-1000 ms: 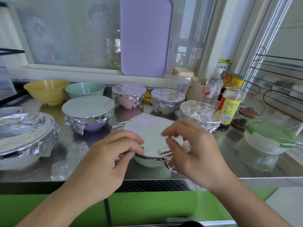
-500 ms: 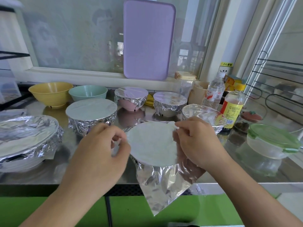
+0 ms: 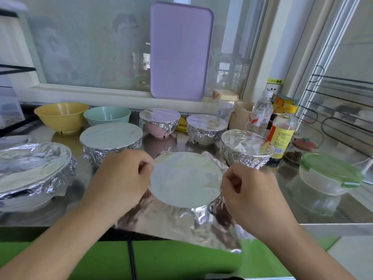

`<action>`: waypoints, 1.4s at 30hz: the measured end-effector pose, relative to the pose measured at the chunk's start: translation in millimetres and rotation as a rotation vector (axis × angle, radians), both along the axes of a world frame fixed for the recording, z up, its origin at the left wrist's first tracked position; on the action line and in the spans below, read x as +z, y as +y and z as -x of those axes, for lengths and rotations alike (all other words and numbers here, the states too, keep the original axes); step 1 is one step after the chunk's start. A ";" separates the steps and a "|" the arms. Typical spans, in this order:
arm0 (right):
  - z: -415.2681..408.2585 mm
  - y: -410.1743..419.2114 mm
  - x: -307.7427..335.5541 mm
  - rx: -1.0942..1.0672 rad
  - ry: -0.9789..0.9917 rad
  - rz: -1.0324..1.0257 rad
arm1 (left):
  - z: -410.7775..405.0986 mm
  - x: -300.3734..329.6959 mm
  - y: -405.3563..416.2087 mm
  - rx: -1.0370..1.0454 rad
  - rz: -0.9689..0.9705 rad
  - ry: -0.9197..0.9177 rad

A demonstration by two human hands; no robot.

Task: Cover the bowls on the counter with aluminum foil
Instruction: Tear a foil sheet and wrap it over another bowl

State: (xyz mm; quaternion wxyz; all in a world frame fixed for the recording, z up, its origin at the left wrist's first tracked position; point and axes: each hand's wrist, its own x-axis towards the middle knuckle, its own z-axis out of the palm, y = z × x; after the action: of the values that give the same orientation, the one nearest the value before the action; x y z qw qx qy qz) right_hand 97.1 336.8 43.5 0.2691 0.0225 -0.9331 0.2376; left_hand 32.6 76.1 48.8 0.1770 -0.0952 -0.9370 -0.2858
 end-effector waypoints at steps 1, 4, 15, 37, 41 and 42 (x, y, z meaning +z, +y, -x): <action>-5.3 0.6 -1.9 0.024 0.016 -0.008 | 3.0 0.5 0.1 -0.015 -0.010 0.007; -9.2 9.0 -3.4 0.112 0.079 -0.039 | -10.2 4.2 9.8 0.001 0.020 0.059; -2.2 14.2 -5.7 0.495 0.085 0.136 | -42.3 4.0 32.1 -0.112 0.324 -0.343; 5.4 -6.7 -31.5 0.533 0.145 0.232 | -25.1 -11.9 16.1 -0.297 0.231 -0.196; 4.2 -6.5 -32.1 0.525 0.159 0.185 | -25.0 -11.3 13.9 -0.332 0.210 -0.203; 3.4 -6.2 -30.7 0.540 0.160 0.181 | -25.6 -10.1 13.1 -0.339 0.207 -0.222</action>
State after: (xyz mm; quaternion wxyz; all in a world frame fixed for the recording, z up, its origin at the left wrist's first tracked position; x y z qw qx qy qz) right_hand 93.6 330.6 12.8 0.2697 0.2643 -0.8442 0.3805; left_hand 58.2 89.3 38.7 0.0119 -0.2369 -0.9456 -0.2226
